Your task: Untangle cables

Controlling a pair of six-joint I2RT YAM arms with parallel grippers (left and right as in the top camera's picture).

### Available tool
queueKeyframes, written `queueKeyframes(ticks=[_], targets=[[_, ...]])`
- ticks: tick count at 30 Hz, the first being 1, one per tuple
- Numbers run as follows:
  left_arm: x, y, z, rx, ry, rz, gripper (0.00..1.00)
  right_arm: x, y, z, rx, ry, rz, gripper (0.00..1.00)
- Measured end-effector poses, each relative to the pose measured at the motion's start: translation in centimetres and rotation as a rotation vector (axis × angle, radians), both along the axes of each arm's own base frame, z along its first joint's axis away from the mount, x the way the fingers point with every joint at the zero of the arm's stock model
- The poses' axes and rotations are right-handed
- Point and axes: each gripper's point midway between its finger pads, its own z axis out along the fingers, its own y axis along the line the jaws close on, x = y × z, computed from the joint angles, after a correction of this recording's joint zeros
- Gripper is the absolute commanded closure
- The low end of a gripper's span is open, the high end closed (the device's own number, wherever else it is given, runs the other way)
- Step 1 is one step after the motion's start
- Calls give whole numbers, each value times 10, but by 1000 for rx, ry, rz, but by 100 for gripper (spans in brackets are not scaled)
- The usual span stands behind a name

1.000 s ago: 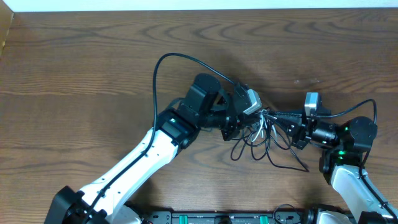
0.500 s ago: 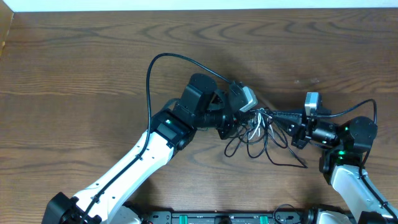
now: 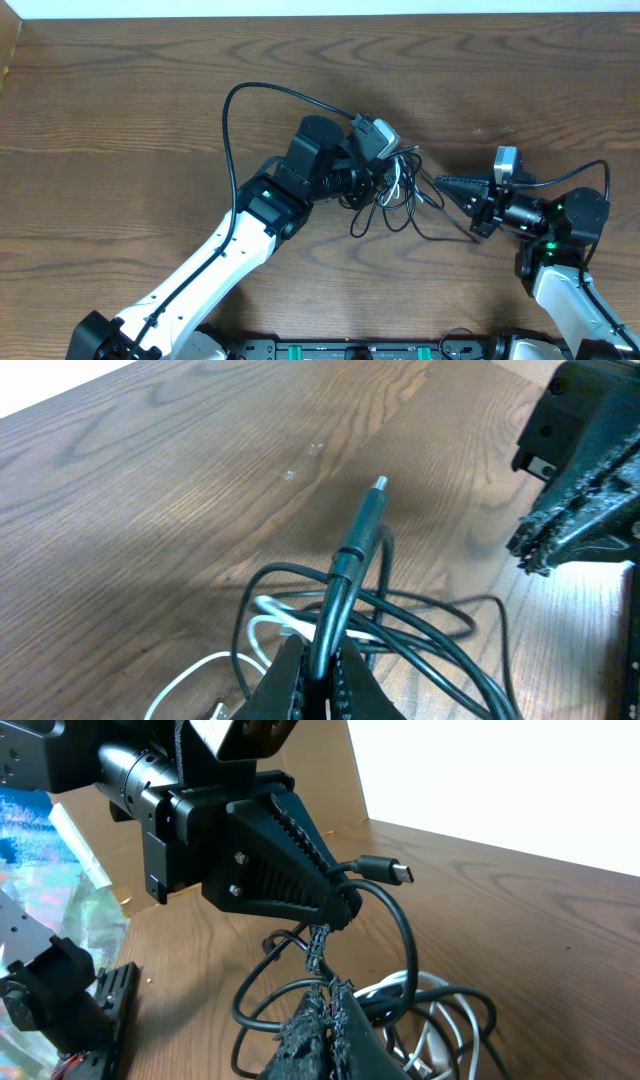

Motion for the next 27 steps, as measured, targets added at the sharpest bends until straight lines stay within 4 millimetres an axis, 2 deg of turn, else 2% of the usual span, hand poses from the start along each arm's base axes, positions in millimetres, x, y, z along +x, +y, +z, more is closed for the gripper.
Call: queueKeyframes(ticks=[6, 7, 8, 13, 23, 25, 27], targets=[[-1, -1, 0, -1, 8, 10, 91, 0, 0, 0, 0, 0, 0, 99], [-2, -3, 0, -1, 8, 6, 85, 0, 0, 0, 0, 0, 0, 99], [-4, -4, 0, -2, 8, 2, 84, 0, 0, 0, 0, 0, 0, 99], [-10, -12, 4, -17, -1, -26, 84, 1, -1, 0, 1, -1, -9, 99], [-9, -14, 7, -28, -13, -29, 83, 2, -1, 0, 2, 5, -12, 98], [-11, -12, 2, -12, 8, -29, 74, 3, -1, -3, 5, 25, -15, 91], [-14, -9, -5, 7, 35, -28, 74, 3, -1, -7, 12, 70, -16, 87]])
